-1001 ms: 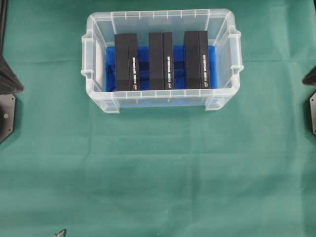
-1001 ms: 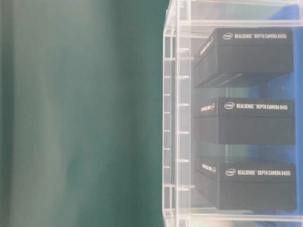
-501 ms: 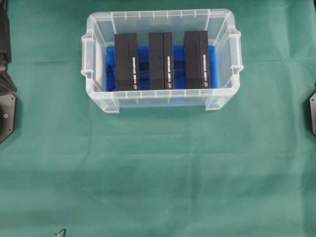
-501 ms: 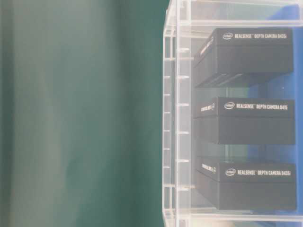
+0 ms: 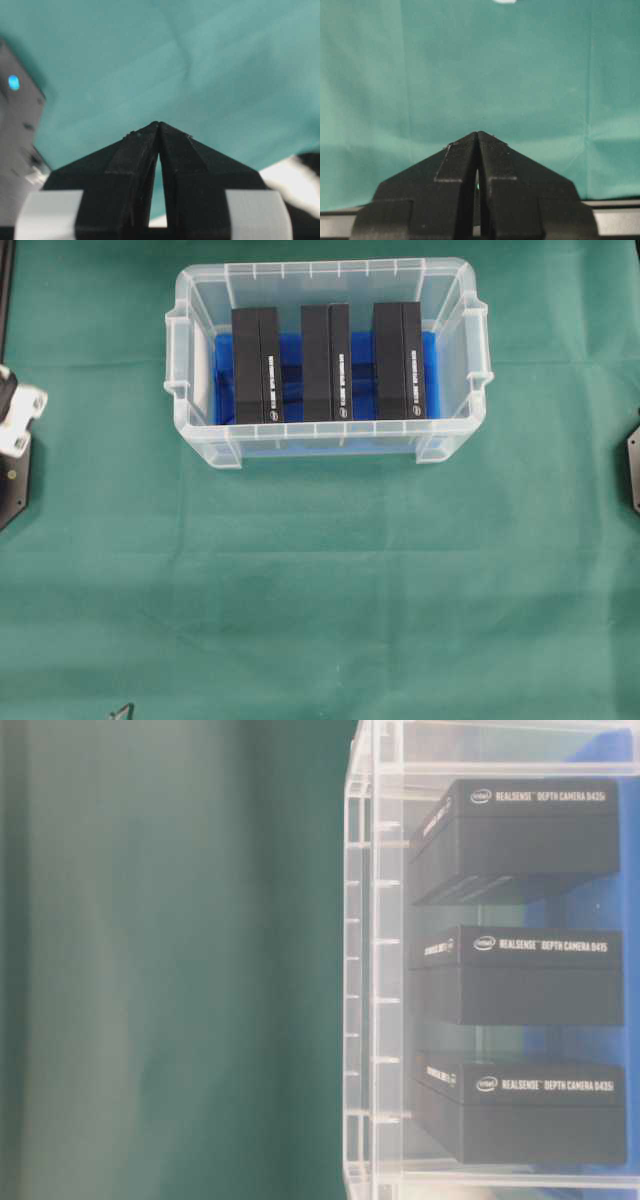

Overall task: Take the box out of the case with the left arm.
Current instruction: 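Raise the left gripper from rest and swing it toward the case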

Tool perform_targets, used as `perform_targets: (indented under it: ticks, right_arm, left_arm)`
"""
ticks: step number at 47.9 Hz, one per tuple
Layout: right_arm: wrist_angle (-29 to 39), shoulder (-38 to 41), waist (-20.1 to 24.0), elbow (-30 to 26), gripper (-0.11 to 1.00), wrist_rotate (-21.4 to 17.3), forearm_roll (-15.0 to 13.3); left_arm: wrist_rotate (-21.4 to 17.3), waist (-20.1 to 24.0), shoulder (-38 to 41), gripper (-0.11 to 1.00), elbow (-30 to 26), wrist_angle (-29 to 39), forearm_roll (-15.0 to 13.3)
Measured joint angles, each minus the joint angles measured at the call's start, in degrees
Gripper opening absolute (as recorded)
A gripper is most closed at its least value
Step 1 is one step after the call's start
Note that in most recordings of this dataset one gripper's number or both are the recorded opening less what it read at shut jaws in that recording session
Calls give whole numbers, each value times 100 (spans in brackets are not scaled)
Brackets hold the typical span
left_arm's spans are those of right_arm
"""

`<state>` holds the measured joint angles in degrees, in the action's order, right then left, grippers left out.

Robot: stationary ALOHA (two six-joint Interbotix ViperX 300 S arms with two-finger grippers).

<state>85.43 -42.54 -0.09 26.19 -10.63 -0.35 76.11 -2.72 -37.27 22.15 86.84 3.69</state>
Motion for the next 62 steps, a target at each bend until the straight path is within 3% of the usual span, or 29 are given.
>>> perform_targets:
  ticks: [4, 9, 31, 41, 46, 54, 62]
  right_arm:
    - [9, 0, 0, -9, 0, -9, 0]
    - [9, 0, 0, -9, 0, -9, 0]
    - [18, 0, -9, 0, 0, 0, -9]
    - [26, 9, 0, -9, 0, 0, -123]
    - [35, 9, 0, -9, 0, 18, -211]
    - [35, 18, 0, -9, 0, 26, -308]
    - [35, 18, 0, 0, 0, 26, -343]
  left_arm:
    - [571, 0, -9, 0, 0, 18, 18]
    - [782, 0, -62, 0, 0, 26, 9]
    - [791, 44, -132, 0, 141, -9, 0]
    - [782, 606, -369, 0, 290, -132, -26]
    - [615, 1002, -457, 0, 308, -141, -26]
    - [-97, 1547, -246, 0, 281, -141, -35]
    - [-554, 2013, 44, 0, 176, -141, -62]
